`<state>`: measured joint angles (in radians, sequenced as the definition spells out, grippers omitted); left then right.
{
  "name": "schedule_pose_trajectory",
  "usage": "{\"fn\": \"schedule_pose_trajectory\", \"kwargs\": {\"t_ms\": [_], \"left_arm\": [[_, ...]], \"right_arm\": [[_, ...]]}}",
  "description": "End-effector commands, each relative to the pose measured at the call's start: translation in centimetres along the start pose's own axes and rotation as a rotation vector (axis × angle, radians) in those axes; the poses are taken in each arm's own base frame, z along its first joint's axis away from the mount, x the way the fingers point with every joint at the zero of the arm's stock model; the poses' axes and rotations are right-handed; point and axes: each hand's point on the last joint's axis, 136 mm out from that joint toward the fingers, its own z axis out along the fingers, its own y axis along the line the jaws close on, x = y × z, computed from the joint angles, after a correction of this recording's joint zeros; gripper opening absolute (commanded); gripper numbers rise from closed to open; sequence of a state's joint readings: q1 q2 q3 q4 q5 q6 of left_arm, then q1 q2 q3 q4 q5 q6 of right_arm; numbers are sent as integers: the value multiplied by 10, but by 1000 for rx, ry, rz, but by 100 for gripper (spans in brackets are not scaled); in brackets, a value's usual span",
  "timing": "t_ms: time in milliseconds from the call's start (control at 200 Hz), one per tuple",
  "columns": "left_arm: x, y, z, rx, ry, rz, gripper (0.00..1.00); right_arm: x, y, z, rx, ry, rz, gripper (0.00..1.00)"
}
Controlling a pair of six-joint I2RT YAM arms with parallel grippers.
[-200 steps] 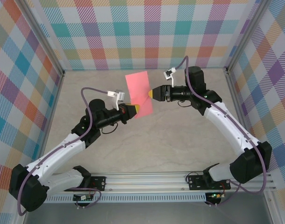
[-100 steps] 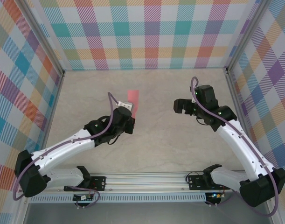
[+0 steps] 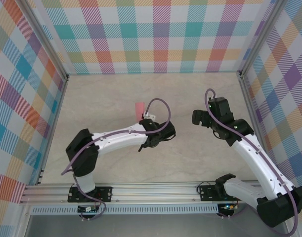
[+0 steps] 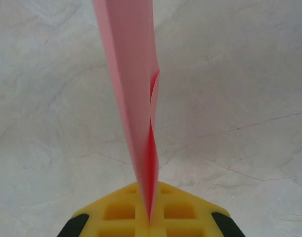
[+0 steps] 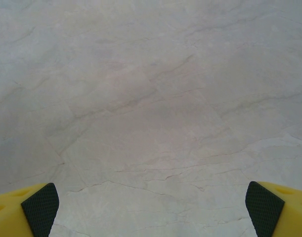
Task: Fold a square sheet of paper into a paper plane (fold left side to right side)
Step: Turn over the paper at the center of the table.
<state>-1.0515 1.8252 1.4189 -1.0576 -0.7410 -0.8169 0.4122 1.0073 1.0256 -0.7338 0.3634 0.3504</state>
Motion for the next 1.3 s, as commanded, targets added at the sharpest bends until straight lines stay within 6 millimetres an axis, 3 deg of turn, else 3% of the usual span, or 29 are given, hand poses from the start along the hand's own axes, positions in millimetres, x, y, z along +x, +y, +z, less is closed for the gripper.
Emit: {"fn": "schedule_pose_trajectory", "kwargs": {"t_ms": [0,185,625,960,1165,1295], "left_arm": [[14,-2,-1,-79,65,-31,0],[30,-28,16,-143,170,1,0],[64,-118,52,170,438,-16,1],[27,-157,43,497,484,-101,22],[-9,-152,20,696,404,-158,43],[-33,-131,1,845,295,-214,58]], "right_arm": [[6,-11,-1,48,-1,-6,100],[12,-15,4,67,15,-14,100],[13,-27,-5,118,1,-23,100],[22,-22,7,104,53,-41,100],[31,-2,21,16,113,-40,100],[36,20,32,-85,163,-48,100]]}}
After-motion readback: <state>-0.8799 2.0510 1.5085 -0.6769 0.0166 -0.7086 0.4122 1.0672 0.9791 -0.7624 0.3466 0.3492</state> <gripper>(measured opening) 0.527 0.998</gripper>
